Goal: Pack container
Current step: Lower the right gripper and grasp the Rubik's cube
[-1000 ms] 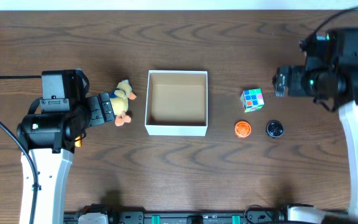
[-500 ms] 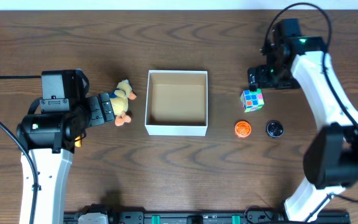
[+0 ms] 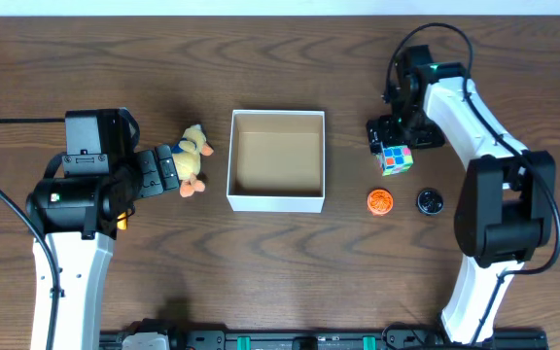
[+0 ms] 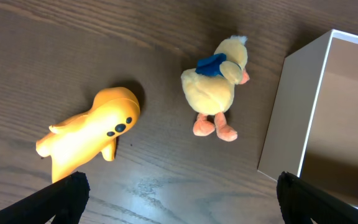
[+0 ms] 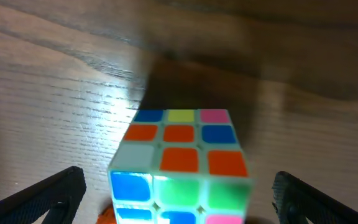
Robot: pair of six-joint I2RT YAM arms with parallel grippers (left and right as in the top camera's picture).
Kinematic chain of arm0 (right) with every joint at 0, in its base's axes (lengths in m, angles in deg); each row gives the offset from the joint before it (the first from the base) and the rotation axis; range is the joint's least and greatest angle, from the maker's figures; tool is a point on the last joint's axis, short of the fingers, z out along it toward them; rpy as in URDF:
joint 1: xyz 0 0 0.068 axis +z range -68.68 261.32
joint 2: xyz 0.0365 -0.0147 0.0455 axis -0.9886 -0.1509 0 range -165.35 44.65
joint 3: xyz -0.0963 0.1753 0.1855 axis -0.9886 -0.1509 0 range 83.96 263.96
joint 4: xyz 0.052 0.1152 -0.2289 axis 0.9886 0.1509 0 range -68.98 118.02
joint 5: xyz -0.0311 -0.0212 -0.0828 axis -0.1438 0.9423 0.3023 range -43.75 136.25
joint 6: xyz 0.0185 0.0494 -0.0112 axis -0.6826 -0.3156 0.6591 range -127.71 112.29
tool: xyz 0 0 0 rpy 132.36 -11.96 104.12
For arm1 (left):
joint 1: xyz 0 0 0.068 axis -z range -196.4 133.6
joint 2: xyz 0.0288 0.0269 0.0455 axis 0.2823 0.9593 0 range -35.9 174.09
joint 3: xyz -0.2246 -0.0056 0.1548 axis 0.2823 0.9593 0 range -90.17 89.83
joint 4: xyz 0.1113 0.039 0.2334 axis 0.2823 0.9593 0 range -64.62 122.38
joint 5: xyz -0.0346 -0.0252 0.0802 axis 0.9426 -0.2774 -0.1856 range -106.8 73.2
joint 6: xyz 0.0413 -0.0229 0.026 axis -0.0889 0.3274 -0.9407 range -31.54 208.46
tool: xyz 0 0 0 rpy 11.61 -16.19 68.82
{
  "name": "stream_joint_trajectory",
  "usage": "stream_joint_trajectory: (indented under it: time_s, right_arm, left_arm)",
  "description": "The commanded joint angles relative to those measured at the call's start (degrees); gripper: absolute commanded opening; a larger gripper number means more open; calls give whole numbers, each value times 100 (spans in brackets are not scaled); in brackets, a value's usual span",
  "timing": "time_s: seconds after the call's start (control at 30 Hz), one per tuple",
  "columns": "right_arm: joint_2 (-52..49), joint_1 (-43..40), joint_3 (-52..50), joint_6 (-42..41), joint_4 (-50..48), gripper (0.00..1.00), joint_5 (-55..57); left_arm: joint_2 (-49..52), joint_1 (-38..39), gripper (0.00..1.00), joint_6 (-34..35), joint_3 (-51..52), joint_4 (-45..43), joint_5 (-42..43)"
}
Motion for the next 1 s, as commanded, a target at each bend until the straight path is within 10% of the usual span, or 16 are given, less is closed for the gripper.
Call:
stream_joint_trajectory:
  time_s: [0.0, 0.97]
  right_arm:
    - [-179, 48, 76, -15, -17, 99, -42]
    - [-442, 15, 37, -15, -221, 93, -31]
  left_arm:
    - [50, -28, 98, -31, -105, 17, -22]
    - [55, -28, 98, -31, -105, 20, -24]
